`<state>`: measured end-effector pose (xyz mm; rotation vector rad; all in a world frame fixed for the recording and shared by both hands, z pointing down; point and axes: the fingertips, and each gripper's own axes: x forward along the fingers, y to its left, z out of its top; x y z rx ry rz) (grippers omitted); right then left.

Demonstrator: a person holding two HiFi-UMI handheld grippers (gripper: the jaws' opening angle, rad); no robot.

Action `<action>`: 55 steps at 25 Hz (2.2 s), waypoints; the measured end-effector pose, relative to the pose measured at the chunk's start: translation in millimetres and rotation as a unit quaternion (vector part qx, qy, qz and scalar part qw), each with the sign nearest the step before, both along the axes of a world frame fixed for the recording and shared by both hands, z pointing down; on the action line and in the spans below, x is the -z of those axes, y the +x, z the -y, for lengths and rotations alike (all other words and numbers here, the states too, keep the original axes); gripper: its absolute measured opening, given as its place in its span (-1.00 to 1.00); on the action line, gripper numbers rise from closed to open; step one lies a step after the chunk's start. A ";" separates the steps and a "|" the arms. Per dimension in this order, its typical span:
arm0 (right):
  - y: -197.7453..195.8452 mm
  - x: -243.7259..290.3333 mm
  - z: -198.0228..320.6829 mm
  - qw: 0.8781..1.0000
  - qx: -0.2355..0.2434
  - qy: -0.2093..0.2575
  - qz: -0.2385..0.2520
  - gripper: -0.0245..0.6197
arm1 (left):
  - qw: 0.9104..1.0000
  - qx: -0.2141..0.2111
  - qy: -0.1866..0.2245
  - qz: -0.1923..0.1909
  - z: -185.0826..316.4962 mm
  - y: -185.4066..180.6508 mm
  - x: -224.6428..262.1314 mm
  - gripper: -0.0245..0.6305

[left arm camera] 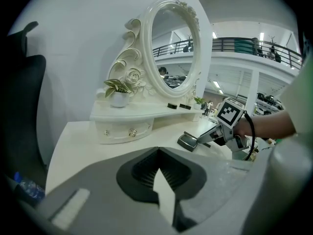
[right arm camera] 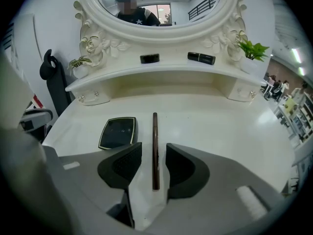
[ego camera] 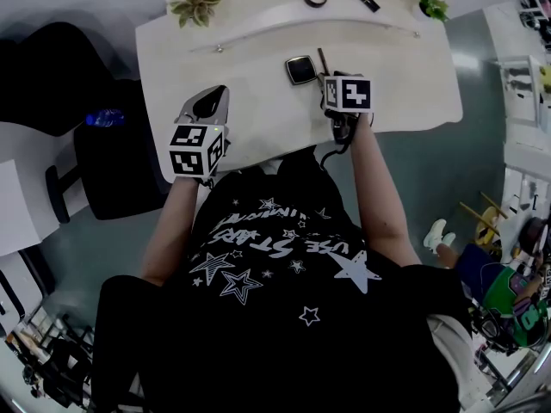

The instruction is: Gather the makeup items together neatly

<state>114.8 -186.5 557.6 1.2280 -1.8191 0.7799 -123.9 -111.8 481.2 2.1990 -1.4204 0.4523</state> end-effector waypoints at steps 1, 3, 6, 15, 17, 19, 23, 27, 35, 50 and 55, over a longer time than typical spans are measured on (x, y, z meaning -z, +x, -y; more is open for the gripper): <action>1.3 1.7 -1.8 1.000 -0.001 0.001 0.001 -0.33 | 1.000 0.001 0.001 0.000 -0.7 -1.0 0.6 -0.92; 4.8 6.3 -5.1 1.000 -0.003 0.004 0.004 -0.26 | 1.000 0.003 0.002 -0.002 -2.0 -2.2 1.2 -0.92; 9.4 17.2 -6.8 1.000 -0.003 0.014 0.008 -0.15 | 1.000 0.007 0.002 -0.004 -4.3 -2.6 1.9 -0.92; -0.5 71.8 26.0 0.994 -0.004 0.082 0.074 0.02 | 0.999 0.036 0.013 -0.011 3.4 0.0 18.0 -0.92; -4.1 81.1 38.2 0.993 0.010 0.094 0.075 0.03 | 0.999 0.049 0.018 -0.011 8.4 0.0 23.1 -0.92; -6.8 90.0 51.4 0.991 0.020 0.104 0.081 0.04 | 0.998 0.060 0.023 -0.013 13.0 1.3 28.3 -0.92; -13.8 101.7 76.2 0.988 0.037 0.116 0.100 0.13 | 0.995 0.091 0.026 -0.032 22.2 0.5 35.8 -0.92; -22.2 112.1 96.1 0.984 0.063 0.134 0.104 0.28 | 0.993 0.112 0.033 -0.035 32.5 -1.1 42.3 -0.92; -47.0 116.9 134.2 0.975 0.111 0.160 0.107 0.42 | 0.990 0.137 0.033 -0.032 47.6 0.9 44.1 -0.92; -78.1 96.0 168.1 0.972 0.159 0.160 0.070 0.19 | 0.985 0.168 0.015 -0.023 45.5 7.7 35.8 -0.92; -76.1 88.4 169.4 0.975 0.157 0.148 0.061 -0.02 | 0.984 0.177 0.012 -0.020 41.0 6.5 35.0 -0.92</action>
